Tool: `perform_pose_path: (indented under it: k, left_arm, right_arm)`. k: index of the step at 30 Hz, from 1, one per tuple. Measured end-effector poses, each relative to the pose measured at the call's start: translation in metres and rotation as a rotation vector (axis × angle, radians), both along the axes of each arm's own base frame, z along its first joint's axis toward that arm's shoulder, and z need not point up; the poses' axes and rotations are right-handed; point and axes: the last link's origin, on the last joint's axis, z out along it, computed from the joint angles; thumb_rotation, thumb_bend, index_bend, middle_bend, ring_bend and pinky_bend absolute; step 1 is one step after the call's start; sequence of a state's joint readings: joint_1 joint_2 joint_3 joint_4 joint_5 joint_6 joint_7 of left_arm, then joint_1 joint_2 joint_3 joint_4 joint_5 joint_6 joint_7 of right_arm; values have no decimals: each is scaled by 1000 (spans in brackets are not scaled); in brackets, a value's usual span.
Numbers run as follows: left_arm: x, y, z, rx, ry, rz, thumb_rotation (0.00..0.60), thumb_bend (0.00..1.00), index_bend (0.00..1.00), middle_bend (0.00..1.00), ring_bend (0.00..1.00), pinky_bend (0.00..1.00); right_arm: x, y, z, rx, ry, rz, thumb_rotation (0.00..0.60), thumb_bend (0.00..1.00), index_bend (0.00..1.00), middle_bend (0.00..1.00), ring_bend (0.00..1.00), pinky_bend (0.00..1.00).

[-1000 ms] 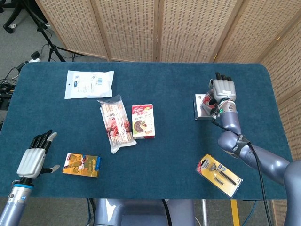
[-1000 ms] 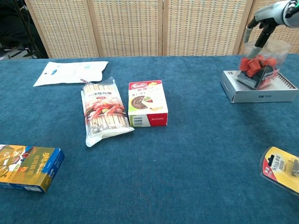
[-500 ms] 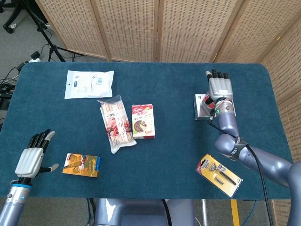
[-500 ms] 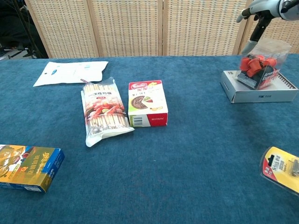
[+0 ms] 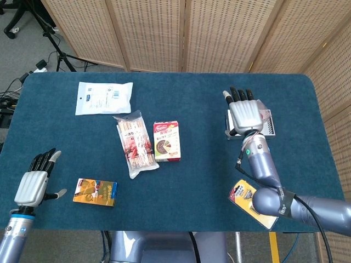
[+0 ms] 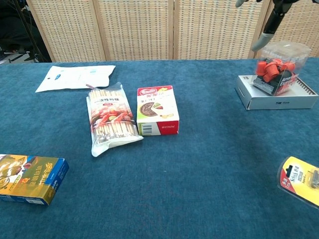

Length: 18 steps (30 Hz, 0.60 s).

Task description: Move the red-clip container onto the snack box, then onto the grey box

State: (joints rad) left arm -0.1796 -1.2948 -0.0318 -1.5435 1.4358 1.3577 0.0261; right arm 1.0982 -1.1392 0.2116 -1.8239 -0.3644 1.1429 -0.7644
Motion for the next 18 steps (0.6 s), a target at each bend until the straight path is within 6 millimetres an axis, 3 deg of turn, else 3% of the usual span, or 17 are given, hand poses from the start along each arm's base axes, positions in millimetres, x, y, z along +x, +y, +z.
perform_pose_path:
  k: [3, 9, 16, 18]
  left_arm:
    - [1, -1, 2, 19, 17, -12, 600, 95, 0, 0, 0, 0]
    - [6, -5, 6, 58, 41, -36, 600, 96, 0, 0, 0, 0]
    - [13, -18, 8, 81, 73, -60, 600, 95, 0, 0, 0, 0]
    - [14, -22, 8, 82, 79, -59, 600, 95, 0, 0, 0, 0]
  right_arm:
    - [-7, 19, 2, -23, 28, 69, 600, 0, 0, 0, 0, 0]
    - [-55, 65, 3, -90, 61, 189, 600, 0, 0, 0, 0, 0]
    - [-153, 145, 2, -153, -21, 169, 600, 0, 0, 0, 0, 0]
    - [-173, 163, 5, -177, -30, 155, 600, 0, 0, 0, 0, 0]
